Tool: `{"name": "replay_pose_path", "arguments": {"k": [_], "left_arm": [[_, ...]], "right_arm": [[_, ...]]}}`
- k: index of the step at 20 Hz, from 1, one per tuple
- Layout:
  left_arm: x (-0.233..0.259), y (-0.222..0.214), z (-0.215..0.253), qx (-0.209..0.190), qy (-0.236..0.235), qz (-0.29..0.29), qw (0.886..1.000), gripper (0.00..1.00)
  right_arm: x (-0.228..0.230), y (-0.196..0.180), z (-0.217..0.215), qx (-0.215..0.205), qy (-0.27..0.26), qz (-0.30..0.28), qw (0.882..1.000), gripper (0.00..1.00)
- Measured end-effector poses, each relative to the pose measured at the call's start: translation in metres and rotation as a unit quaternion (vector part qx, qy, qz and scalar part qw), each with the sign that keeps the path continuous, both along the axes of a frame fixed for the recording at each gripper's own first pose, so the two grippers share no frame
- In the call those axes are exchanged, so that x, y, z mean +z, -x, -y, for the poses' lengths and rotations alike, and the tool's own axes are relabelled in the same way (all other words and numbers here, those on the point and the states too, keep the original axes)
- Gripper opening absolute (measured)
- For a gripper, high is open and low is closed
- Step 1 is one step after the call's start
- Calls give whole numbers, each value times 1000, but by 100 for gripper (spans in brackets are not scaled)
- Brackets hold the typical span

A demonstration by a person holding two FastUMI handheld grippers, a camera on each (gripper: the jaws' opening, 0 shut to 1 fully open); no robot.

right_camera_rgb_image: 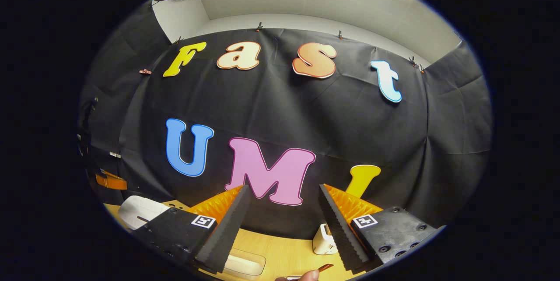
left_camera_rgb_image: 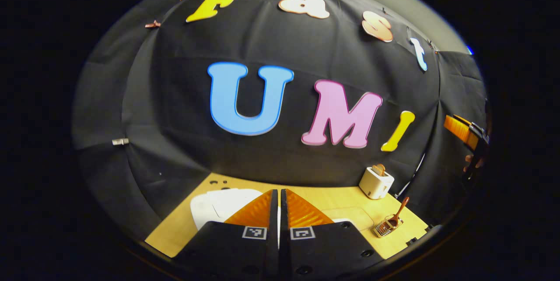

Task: Close the left gripper, press the button to open the rice cooker; take a wooden spoon from the chopstick holder with the right hand, scoop a spoonful of rice and pour it into the rice cooker, then put the wooden spoon back into the chopstick holder.

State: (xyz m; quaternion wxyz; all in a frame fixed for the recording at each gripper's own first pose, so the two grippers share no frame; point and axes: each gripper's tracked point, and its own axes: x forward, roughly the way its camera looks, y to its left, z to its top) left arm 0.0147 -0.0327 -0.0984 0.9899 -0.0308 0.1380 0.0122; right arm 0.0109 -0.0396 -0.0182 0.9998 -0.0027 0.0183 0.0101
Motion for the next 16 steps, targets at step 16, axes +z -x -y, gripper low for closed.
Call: {"name": "replay_pose_path", "arguments": {"k": [16], "left_arm": [[-127, -21, -28, 57, -35, -128, 990, 5]], "right_arm": [[-17, -4, 60, -30, 3, -11, 999, 97]]}}
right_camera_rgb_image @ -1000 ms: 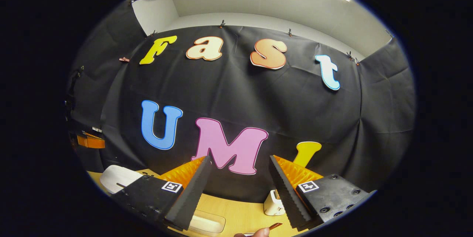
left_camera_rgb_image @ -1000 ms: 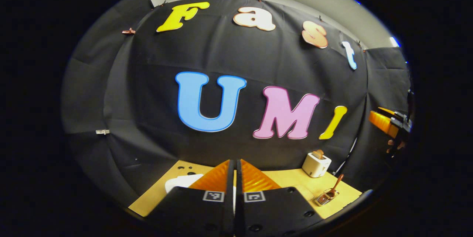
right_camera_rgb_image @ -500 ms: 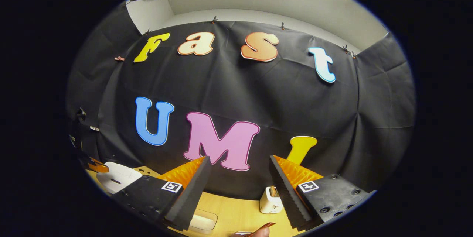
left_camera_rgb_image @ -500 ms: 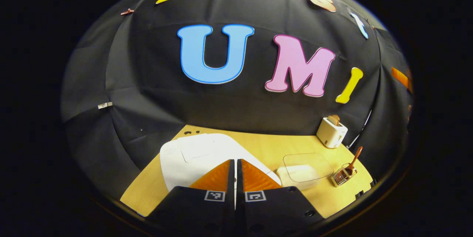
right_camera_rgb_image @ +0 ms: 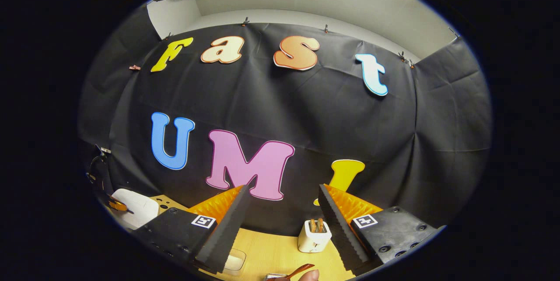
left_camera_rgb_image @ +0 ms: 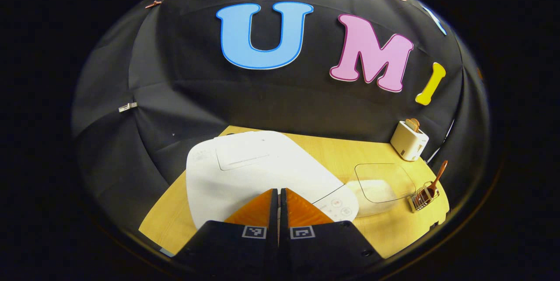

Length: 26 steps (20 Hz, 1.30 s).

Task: Close the left gripper, press the button to open the rice cooker; take a wooden spoon from the chopstick holder with the right hand, scoop a spoonful of rice and pour it into the rice cooker, then put the wooden spoon back into the chopstick holder.

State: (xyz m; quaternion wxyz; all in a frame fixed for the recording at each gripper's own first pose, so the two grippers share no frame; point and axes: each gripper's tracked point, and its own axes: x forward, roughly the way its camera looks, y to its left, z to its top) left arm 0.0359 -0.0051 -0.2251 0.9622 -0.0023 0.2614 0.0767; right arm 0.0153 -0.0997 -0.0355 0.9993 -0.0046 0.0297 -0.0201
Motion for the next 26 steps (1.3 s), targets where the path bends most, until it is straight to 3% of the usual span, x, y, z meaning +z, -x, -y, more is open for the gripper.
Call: {"name": "replay_pose_path", "arguments": {"k": [8, 13, 19, 26], "left_arm": [[-19, -7, 1, 5, -13, -25, 1000, 6], [-16, -10, 1, 23, 14, -50, 998, 6], [69, -29, -9, 26, -26, 67, 997, 6], [141, -56, -40, 48, -32, 136, 989, 6]], "right_arm": [[-4, -2, 5, 3, 2, -1, 1000, 98], [-3, -4, 6, 6, -3, 4, 1000, 97], [-7, -2, 20, -6, -9, 3, 1000, 97], [-26, 5, 40, -21, 2, -11, 1000, 97]]}}
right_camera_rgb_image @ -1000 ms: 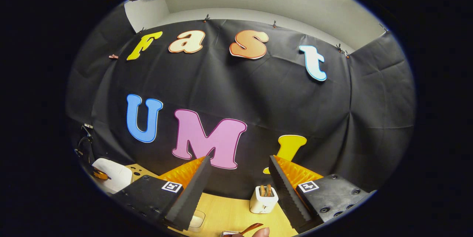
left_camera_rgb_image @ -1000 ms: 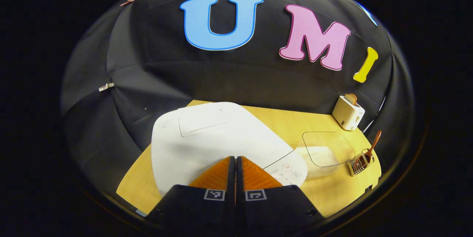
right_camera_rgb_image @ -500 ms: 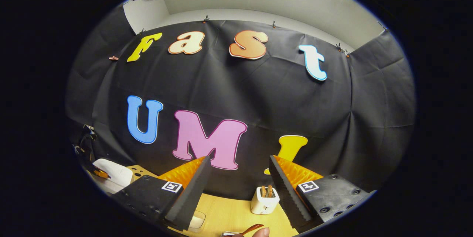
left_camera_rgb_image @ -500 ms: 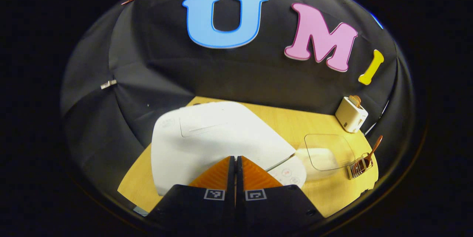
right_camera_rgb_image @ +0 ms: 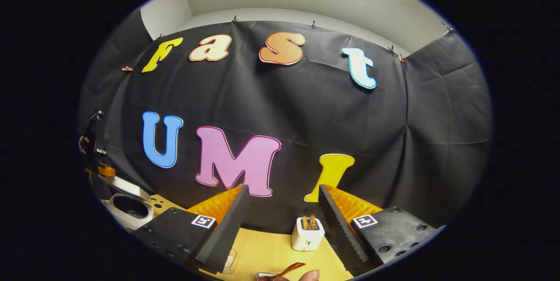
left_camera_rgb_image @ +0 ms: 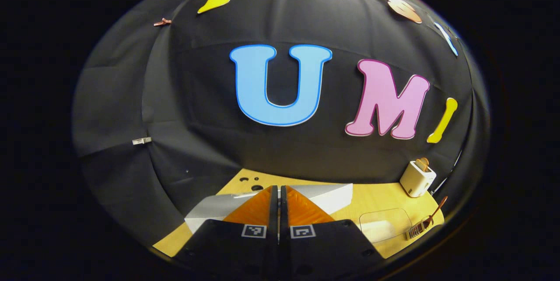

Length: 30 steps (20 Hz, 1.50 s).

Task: Close the left gripper, press the button to open the rice cooker; take a wooden spoon from the chopstick holder with the right hand, scoop a spoonful of rice and pour it into the rice cooker, then put the wooden spoon back into the chopstick holder.

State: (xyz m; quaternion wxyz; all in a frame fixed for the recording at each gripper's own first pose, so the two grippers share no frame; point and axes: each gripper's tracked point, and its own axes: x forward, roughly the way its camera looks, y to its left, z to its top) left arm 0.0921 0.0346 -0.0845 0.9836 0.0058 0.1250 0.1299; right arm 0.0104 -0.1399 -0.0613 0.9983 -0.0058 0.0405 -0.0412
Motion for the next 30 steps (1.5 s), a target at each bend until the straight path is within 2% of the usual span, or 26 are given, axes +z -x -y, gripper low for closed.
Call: {"name": "replay_pose_path", "arguments": {"k": [4, 8, 11, 14, 16, 17, 20, 21, 23, 30], "left_arm": [[24, -1, 4, 0, -23, 29, 999, 5], [36, 6, 23, -14, -19, 49, 999, 5], [43, 10, 43, -31, -15, 65, 997, 5], [48, 12, 60, -50, -16, 80, 995, 7], [46, 14, 73, -62, -11, 81, 995, 16], [45, 15, 78, -68, -8, 78, 995, 24], [39, 20, 85, -69, -12, 65, 995, 63], [37, 22, 85, -66, -13, 63, 996, 75], [32, 27, 90, -63, -10, 54, 997, 80], [21, 44, 88, -40, -6, 30, 999, 82]], "right_arm": [[-20, 9, 6, 3, -3, -16, 1000, 98], [-58, 21, 15, 9, -45, -48, 998, 98], [-102, 33, 27, 0, -68, -86, 994, 96], [-158, 48, 23, 17, -90, -138, 986, 96], [-197, 58, 13, 37, -118, -179, 976, 96], [-216, 63, 8, 47, -132, -199, 970, 95], [-266, 73, -1, 59, -190, -256, 946, 91], [-281, 74, -2, 55, -207, -268, 939, 84], [-304, 73, 1, 47, -226, -286, 930, 80], [-370, 63, -7, 59, -270, -337, 900, 80]]}}
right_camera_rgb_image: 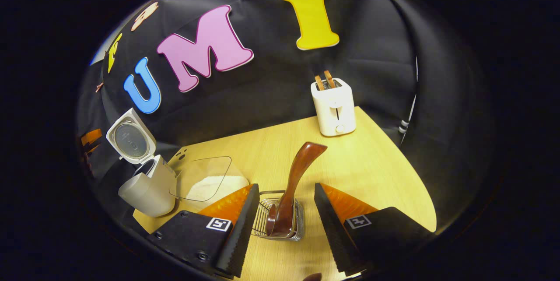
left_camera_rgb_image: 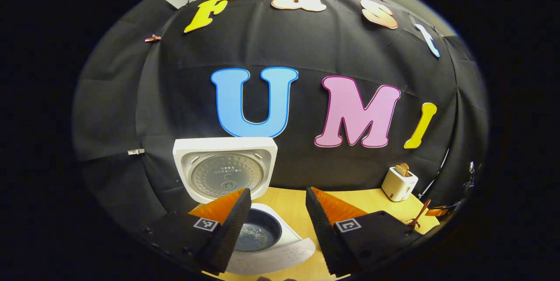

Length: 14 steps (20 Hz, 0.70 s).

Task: Close the left gripper, press the button to open the rice cooker; take a wooden spoon from the chopstick holder with the right hand, scoop a spoonful of rice and pour it into the rice cooker, then put the wooden spoon back into the chopstick holder.

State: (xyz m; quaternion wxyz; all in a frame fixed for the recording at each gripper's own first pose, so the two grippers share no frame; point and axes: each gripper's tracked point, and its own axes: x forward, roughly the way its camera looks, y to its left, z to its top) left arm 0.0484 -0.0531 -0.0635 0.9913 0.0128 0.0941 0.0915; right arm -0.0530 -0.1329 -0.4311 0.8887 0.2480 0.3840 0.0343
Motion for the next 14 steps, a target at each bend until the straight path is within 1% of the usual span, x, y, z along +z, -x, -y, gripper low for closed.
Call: {"name": "replay_pose_path", "arguments": {"k": [3, 8, 9, 10, 11, 13, 14], "left_arm": [[0, 8, -4, 9, -5, -8, 1000, 82], [-3, 18, -12, 26, -9, -20, 999, 82], [-3, 19, -14, 29, -10, -21, 999, 82], [-4, 21, -16, 33, -10, -22, 999, 82], [-3, 21, -18, 34, -9, -22, 999, 82], [-3, 22, -20, 37, -9, -23, 999, 82], [-4, 22, -20, 37, -10, -24, 999, 82]], "right_arm": [[-20, -11, -6, -10, -25, -17, 1000, 80], [-45, -35, -17, -28, -45, -33, 998, 75], [-46, -38, -16, -32, -47, -35, 998, 61], [-49, -40, -20, -34, -51, -38, 997, 57], [-52, -42, -22, -34, -53, -42, 997, 57], [-56, -43, -28, -32, -56, -44, 997, 48], [-59, -43, -29, -29, -56, -48, 997, 48]]}}
